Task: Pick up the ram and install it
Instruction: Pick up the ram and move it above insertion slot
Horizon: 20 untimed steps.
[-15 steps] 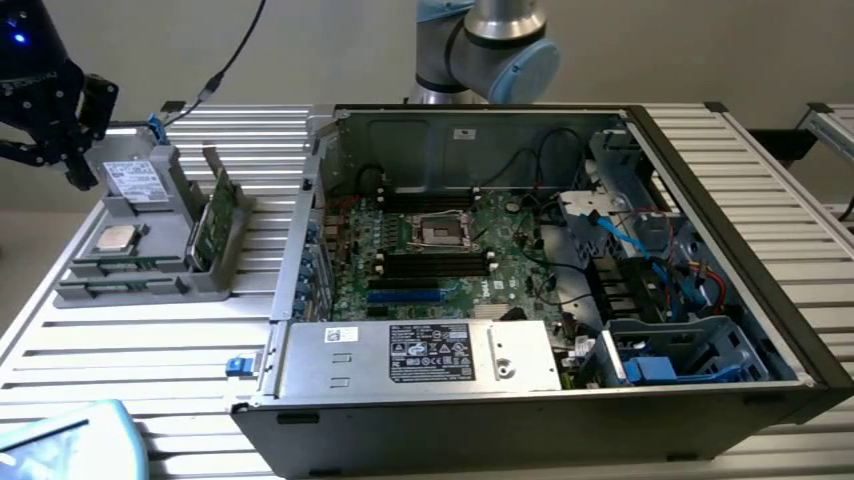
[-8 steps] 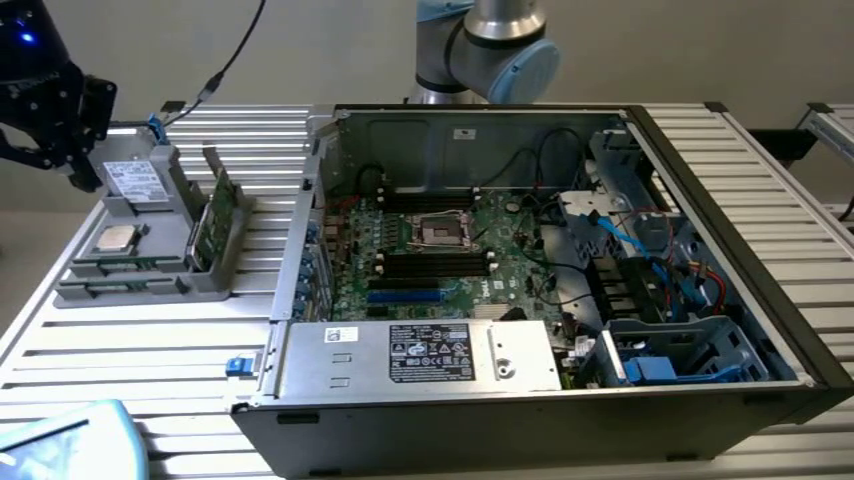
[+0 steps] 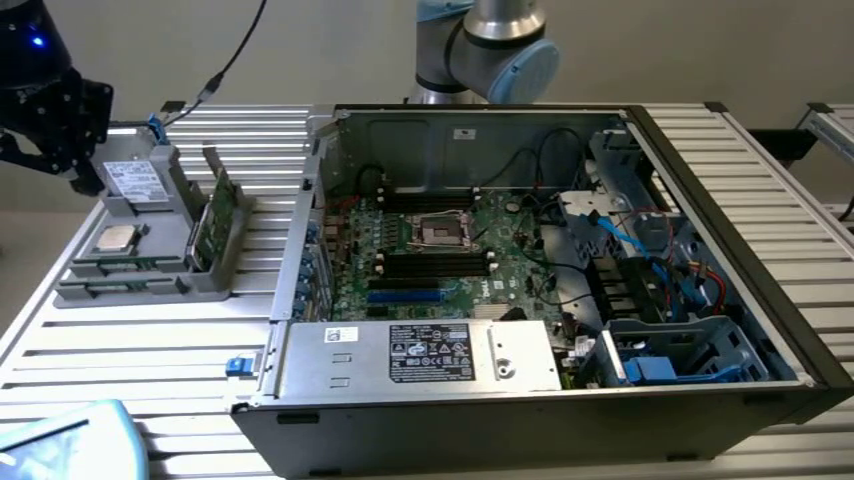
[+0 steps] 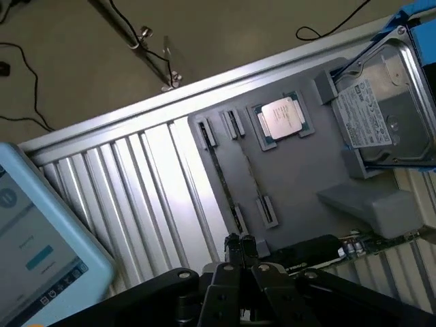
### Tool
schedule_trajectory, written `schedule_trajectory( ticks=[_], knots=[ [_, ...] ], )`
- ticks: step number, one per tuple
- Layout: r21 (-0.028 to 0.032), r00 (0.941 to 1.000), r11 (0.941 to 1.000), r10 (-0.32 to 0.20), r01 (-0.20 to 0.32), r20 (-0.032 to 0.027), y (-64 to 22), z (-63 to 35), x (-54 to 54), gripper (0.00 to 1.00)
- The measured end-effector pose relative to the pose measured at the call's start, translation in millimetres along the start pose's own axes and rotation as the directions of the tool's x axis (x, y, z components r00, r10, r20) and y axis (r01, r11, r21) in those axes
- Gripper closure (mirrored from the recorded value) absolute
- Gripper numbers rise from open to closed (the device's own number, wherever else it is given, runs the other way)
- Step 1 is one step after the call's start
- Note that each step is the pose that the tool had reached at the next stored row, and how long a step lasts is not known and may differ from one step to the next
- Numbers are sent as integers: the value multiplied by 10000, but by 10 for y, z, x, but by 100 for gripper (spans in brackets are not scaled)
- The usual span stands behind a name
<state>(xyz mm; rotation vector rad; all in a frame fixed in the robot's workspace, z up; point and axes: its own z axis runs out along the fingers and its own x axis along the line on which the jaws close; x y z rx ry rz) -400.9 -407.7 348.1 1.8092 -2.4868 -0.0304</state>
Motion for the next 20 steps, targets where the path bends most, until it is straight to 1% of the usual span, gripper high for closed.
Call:
schedule_trajectory(
  ticks=[2, 4, 7, 9, 11, 12, 14, 16, 18, 20],
  knots=[
    [15, 9993, 9993, -386, 386, -16, -1, 15, -1, 89],
    [27, 9972, 9972, -745, 745, -30, -1, 30, -1, 89],
    [41, 9917, 9917, -1287, 1287, -40, -3, 52, -2, 89],
    [49, 9862, 9862, -1655, 1655, -26, -3, 69, -3, 89],
    [48, 9796, 9796, -2007, 2007, 29, -3, 82, -3, 89],
    [51, 9755, 9755, -2201, 2200, 60, -4, 88, -4, 89],
    [55, 9667, 9667, -2558, 2558, 96, -4, 96, -4, 89],
    [64, 9580, 9581, -2865, 2864, 107, 3, 102, -1, 89],
    [66, 9536, 9536, -3009, 3009, 102, 31, 105, 8, 89],
    [65, 9504, 9504, -3110, 3109, 94, 66, 107, 19, 89]
  ],
)
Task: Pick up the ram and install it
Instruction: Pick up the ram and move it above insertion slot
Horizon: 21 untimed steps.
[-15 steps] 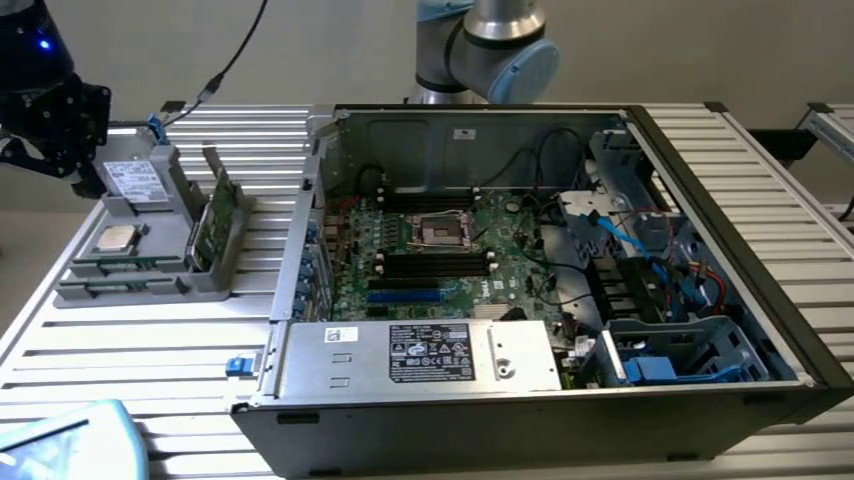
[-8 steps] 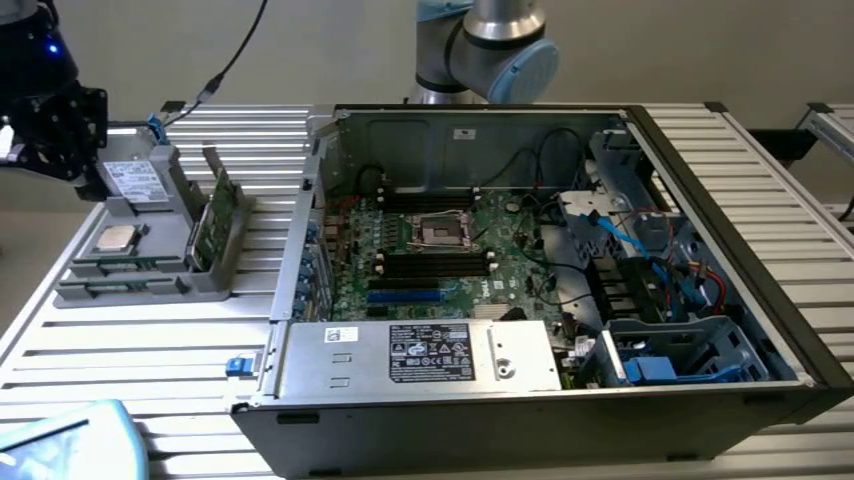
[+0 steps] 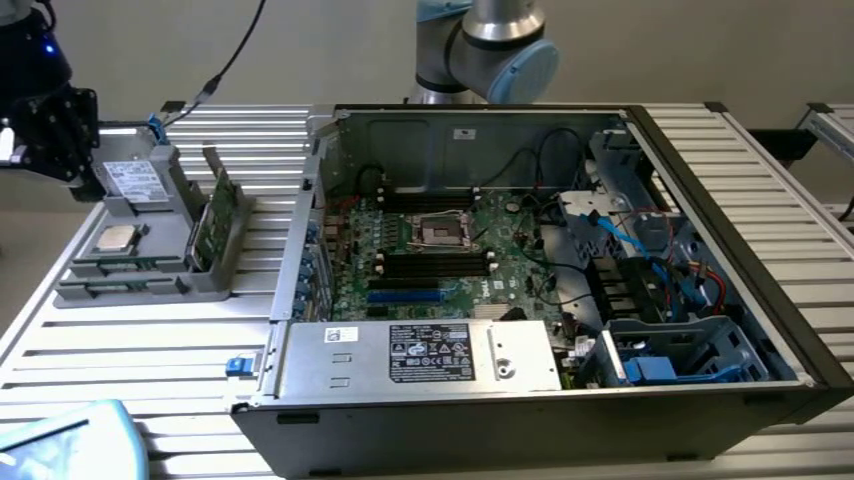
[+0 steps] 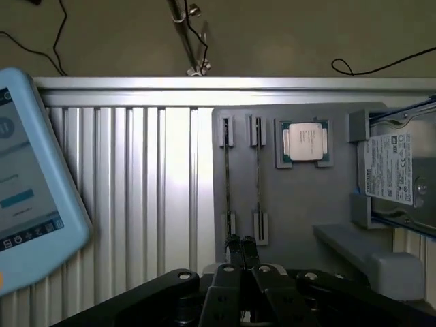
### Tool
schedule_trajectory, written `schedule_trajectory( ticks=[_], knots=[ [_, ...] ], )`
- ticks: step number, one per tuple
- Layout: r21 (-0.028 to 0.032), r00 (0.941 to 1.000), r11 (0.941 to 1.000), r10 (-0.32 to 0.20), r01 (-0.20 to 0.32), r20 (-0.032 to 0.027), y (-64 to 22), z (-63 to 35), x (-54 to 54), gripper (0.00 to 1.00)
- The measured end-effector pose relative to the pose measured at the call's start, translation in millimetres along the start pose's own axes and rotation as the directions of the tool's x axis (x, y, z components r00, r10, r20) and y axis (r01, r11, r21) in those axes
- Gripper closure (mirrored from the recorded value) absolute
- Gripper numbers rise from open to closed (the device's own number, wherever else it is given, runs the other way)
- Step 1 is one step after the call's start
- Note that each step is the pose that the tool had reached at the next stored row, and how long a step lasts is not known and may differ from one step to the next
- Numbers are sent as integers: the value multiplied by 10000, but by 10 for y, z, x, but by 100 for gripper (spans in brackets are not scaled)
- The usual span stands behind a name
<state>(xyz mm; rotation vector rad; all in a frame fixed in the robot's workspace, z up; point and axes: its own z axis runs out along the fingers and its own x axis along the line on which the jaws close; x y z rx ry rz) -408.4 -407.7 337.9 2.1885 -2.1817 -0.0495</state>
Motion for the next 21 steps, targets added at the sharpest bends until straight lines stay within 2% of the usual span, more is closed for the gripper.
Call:
schedule_trajectory(
  ticks=[5, 17, 18, 19, 21],
  knots=[
    [-1, 9997, 9997, -264, 264, -15, 71, 5, 6, 89],
    [-1, 9996, 9996, -266, 266, -16, 76, 6, 10, 89],
    [0, 9996, 9996, -266, 266, -16, 76, 6, 10, 82],
    [-1, 9996, 9996, -266, 266, -16, 76, 5, 10, 82],
    [0, 9996, 9996, -266, 266, -15, 76, 6, 10, 69]
  ],
)
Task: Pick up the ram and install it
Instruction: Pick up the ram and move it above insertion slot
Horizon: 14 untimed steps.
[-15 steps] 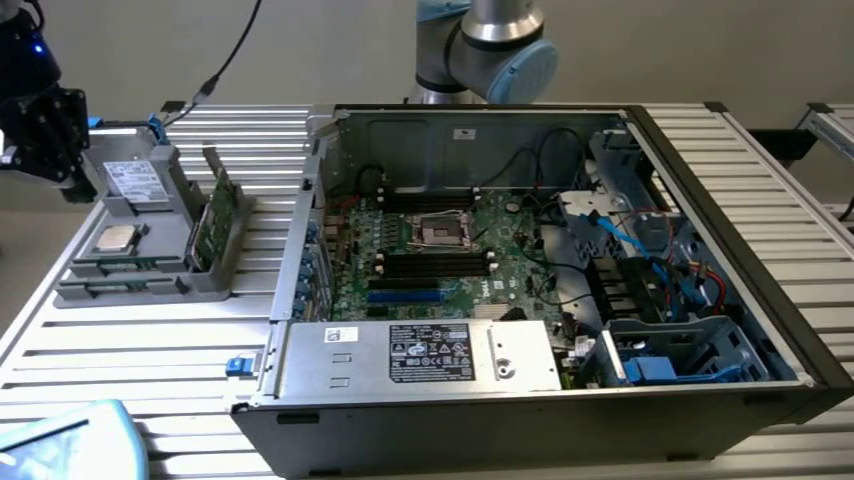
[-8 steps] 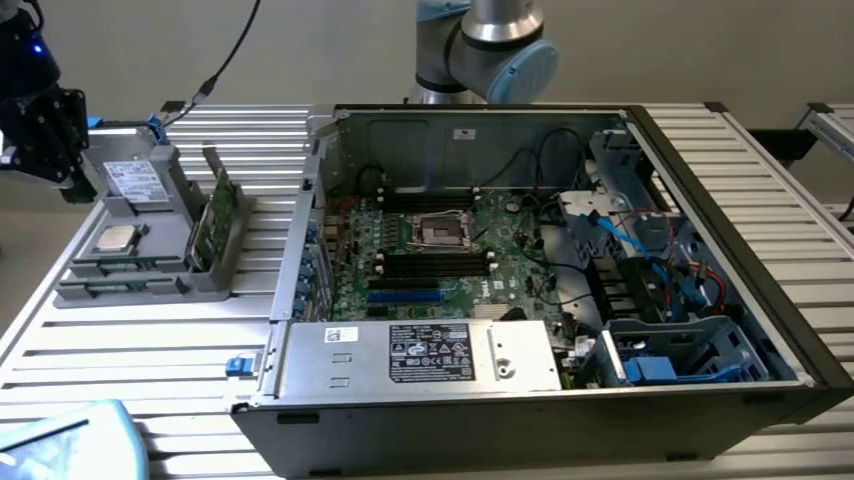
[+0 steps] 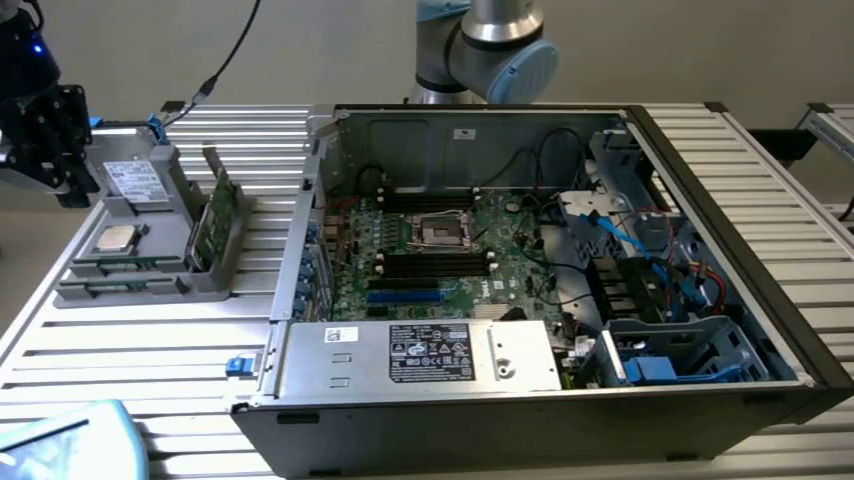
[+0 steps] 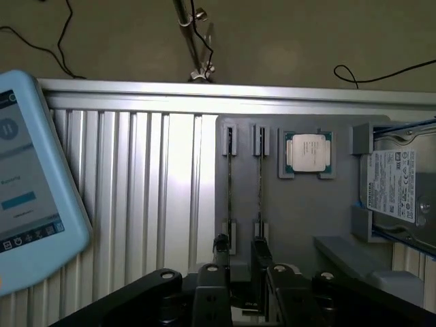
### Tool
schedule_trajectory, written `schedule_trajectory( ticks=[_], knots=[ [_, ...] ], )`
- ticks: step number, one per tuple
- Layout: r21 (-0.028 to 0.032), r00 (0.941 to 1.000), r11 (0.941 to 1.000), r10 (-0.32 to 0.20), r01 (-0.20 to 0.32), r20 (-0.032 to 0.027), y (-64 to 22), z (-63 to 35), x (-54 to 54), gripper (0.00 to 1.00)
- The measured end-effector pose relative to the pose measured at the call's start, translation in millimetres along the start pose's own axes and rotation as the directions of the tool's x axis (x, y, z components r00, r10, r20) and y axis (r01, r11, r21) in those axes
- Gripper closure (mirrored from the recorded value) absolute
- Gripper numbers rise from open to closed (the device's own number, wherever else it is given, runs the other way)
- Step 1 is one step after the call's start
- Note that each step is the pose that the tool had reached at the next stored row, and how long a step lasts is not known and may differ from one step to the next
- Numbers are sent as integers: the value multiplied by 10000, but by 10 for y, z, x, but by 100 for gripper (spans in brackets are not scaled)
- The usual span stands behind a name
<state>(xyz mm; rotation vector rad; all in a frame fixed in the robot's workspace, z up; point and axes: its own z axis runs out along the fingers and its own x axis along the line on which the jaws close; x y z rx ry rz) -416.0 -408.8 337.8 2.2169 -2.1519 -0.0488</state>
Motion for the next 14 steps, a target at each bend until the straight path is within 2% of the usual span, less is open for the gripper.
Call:
schedule_trajectory(
  ticks=[2, 3, 14],
  knots=[
    [0, 10000, 10000, 0, 0, 0, 0, 0, 0, 69],
    [2, 10000, 10000, 0, 0, 1, 0, 10, 0, 63],
    [2, 10000, 10000, -59, 59, -3, 23, 210, -4, 63]
  ],
)
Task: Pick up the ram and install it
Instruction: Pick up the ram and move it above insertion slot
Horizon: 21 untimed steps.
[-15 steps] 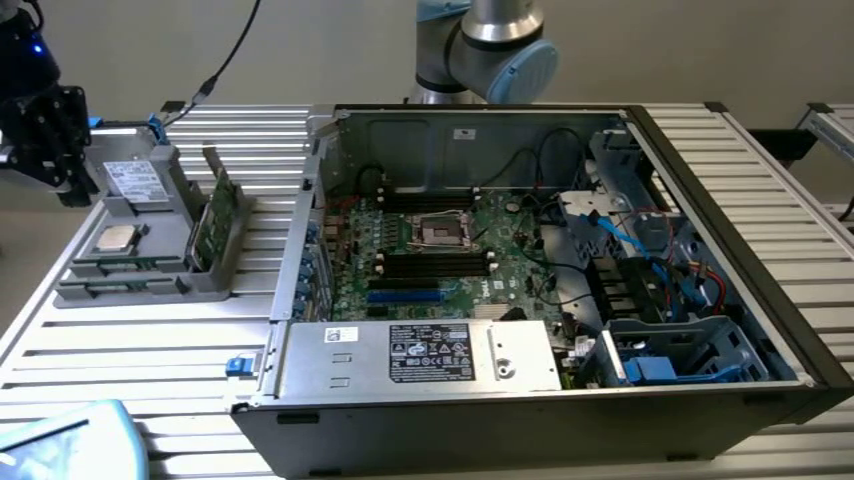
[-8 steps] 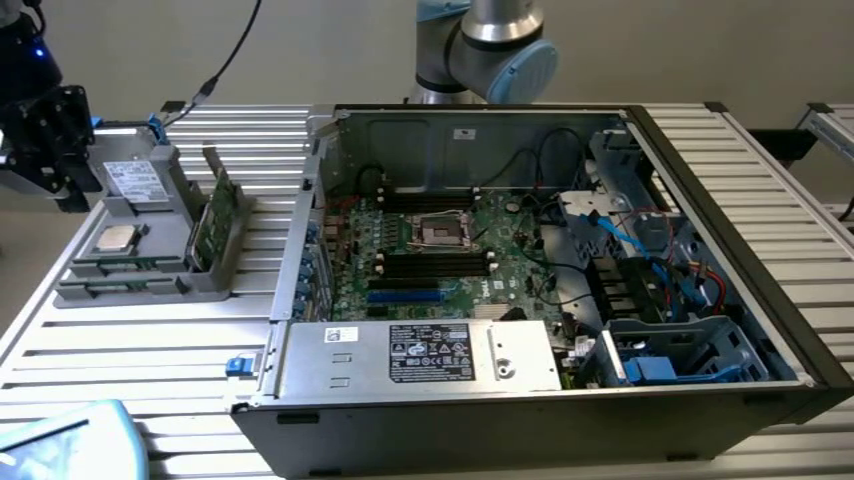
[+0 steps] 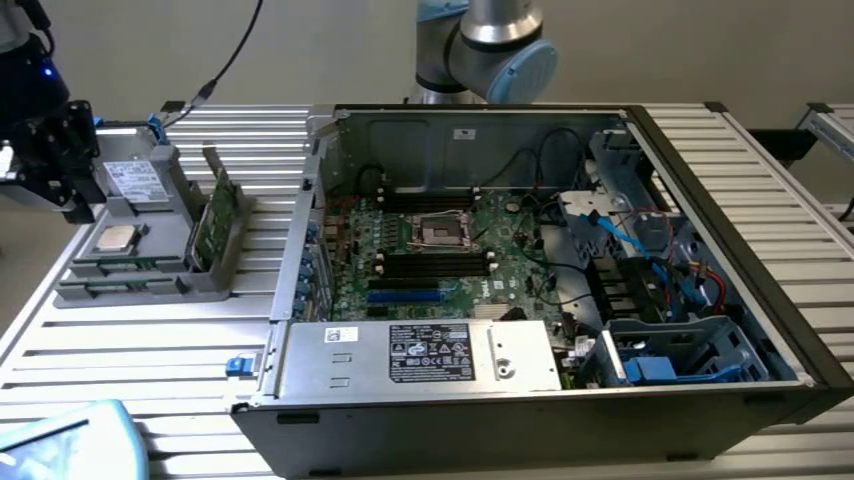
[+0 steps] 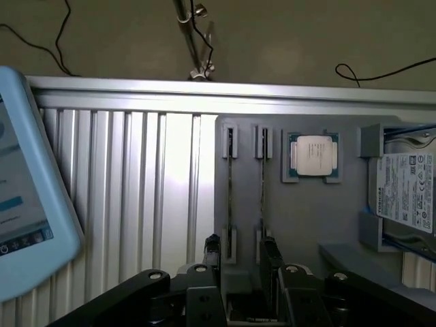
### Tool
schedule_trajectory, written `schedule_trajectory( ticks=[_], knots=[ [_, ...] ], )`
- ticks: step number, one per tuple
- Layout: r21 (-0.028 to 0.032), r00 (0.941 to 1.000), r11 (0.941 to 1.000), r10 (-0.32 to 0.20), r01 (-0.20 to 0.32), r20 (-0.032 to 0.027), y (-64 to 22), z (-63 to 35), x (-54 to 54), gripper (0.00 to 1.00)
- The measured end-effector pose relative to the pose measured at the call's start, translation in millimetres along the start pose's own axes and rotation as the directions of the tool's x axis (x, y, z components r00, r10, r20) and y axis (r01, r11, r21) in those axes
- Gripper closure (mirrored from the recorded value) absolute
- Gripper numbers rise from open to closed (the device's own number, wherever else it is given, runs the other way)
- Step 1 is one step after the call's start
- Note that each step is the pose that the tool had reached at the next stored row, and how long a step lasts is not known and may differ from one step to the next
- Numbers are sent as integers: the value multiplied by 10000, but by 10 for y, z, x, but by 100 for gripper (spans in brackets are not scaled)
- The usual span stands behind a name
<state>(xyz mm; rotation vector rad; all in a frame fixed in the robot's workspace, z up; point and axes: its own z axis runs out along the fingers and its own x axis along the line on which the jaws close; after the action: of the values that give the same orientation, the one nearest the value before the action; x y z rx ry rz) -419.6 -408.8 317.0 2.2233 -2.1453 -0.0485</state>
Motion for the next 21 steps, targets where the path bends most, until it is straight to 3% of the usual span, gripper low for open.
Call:
schedule_trajectory(
  ticks=[9, 21],
  knots=[
    [6, 9965, 9965, -832, 832, -49, 9, 164, -4, 63],
    [6, 9965, 9965, -835, 835, -50, 66, 387, -5, 63]
  ],
)
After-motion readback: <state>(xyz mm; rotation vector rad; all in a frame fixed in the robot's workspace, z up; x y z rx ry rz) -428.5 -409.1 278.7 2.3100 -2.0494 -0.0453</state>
